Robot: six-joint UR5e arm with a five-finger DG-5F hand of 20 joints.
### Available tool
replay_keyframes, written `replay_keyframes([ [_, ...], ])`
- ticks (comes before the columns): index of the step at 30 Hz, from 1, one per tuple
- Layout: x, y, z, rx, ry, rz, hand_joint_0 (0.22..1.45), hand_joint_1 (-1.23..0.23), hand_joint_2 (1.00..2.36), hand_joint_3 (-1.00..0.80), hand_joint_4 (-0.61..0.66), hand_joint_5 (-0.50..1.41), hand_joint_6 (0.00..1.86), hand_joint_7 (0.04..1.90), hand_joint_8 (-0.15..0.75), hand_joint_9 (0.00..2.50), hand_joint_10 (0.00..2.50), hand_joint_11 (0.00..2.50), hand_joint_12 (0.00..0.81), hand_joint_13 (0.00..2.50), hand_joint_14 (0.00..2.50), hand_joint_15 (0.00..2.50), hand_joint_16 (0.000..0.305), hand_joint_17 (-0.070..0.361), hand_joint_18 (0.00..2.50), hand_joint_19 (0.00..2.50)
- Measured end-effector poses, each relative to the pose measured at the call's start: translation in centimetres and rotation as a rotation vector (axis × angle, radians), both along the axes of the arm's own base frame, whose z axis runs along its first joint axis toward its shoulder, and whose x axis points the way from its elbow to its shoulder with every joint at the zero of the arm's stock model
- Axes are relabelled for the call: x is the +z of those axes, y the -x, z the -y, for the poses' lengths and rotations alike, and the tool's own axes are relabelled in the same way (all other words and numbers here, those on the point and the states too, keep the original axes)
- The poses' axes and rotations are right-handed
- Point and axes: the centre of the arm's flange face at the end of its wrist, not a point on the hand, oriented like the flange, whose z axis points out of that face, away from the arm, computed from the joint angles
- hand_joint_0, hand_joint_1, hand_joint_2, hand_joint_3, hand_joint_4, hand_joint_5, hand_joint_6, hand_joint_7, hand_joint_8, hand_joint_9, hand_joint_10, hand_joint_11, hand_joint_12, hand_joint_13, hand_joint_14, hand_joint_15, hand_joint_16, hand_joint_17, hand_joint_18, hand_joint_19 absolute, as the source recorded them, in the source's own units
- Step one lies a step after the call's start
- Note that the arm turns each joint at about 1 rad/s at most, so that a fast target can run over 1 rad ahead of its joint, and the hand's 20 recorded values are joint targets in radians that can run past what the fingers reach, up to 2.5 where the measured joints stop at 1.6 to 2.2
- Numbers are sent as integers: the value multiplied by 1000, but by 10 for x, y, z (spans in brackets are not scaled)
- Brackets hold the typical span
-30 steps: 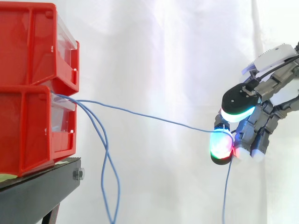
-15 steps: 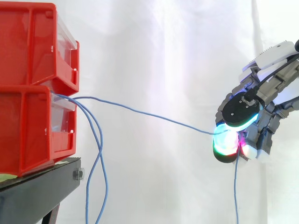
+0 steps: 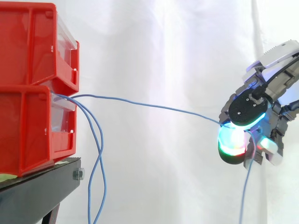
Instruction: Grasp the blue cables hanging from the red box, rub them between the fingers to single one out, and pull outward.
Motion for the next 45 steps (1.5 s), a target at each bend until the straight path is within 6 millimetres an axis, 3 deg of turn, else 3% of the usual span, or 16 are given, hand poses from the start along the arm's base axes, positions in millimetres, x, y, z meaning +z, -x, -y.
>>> replay_keyframes([
  [2,0,1,-3,-6,-21,-2,543,-839,1513,50,-122,-88,910,1045,446,1197,15,679,463,840,10,318,66,149,950,290],
  [4,-1,2,-7,-13,-44,-4,605,-859,1400,109,-190,-87,911,1192,426,1216,16,691,441,850,11,342,61,138,920,326],
  [13,-2,5,-23,-62,-176,15,618,-844,1323,101,-191,-92,917,1126,418,1209,17,691,437,830,11,338,60,136,888,337],
  [25,-5,5,-53,-56,-394,26,558,-802,1511,28,-198,-86,910,1072,419,1195,13,648,449,821,10,333,63,141,866,322],
  [37,-7,3,-76,-7,-602,19,509,-738,1610,-52,-61,-86,900,1087,437,1181,12,644,467,807,10,335,67,150,861,320],
  [42,-8,3,-76,-16,-628,21,518,-745,1502,-69,-20,-88,901,1080,440,1165,12,629,475,793,9,328,68,153,858,323],
  [45,-8,3,-77,-17,-631,21,537,-760,1369,-72,22,-89,901,1068,439,1153,12,630,476,787,10,331,68,153,851,325],
])
